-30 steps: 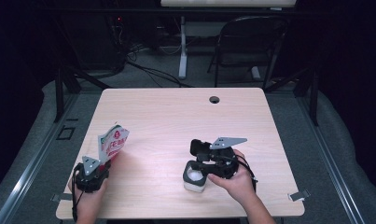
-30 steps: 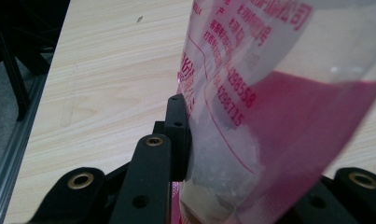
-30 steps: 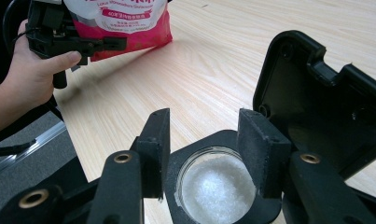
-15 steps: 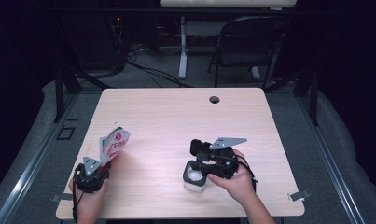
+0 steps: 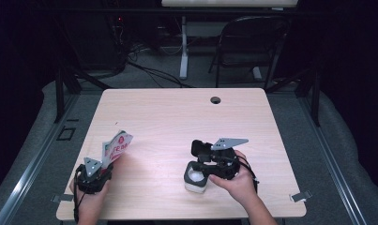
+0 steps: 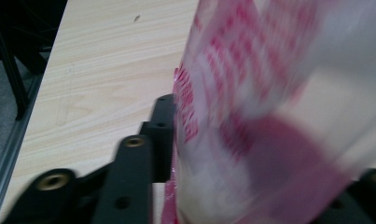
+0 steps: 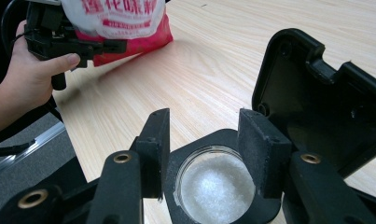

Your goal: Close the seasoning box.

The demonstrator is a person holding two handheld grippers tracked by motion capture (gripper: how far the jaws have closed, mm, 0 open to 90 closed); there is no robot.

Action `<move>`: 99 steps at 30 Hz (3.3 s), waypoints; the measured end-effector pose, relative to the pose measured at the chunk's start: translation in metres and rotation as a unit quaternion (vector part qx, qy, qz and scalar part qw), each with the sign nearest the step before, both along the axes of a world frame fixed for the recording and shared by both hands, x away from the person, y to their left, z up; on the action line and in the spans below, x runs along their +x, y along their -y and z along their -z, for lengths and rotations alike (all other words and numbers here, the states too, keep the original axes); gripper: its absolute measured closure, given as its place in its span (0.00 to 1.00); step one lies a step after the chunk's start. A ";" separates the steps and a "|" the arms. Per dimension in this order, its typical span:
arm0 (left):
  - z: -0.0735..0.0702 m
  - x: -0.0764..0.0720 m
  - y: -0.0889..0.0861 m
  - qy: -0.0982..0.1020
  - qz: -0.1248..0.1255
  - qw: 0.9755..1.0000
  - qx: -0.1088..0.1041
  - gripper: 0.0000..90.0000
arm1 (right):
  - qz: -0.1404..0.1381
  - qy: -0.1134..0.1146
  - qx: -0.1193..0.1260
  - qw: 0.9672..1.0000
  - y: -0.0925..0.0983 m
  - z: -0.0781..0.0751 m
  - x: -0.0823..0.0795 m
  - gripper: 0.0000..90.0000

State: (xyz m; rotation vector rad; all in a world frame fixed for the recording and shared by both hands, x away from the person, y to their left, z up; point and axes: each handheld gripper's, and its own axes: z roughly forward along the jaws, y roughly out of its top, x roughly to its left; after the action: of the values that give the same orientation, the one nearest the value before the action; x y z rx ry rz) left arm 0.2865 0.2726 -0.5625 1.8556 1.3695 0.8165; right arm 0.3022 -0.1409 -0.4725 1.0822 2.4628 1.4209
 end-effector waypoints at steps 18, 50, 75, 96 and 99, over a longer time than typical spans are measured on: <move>-0.008 -0.004 0.012 -0.006 0.052 0.998 -0.030 0.36 | 0.001 0.002 0.001 1.000 0.001 -0.001 0.000 0.60; -0.007 -0.037 0.074 -0.050 0.182 0.982 0.001 0.40 | 0.010 0.039 0.000 0.999 0.014 -0.010 -0.003 0.55; -0.008 -0.046 0.084 -0.050 0.200 0.978 0.015 0.40 | 0.062 0.030 0.000 0.998 0.041 -0.019 -0.002 0.63; -0.010 -0.056 0.095 -0.047 0.222 0.974 0.017 0.38 | 0.079 0.030 -0.014 0.996 0.038 -0.006 0.011 0.52; -0.011 -0.057 0.095 -0.045 0.222 0.974 0.013 0.38 | 0.083 0.029 -0.018 0.996 0.037 -0.003 0.015 0.52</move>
State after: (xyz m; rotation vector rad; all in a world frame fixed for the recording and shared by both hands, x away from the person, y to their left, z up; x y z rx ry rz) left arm 0.2291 0.1774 -0.5517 2.1301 0.9400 0.5250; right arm 0.3168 -0.1779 -0.4694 1.1887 2.2909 1.3336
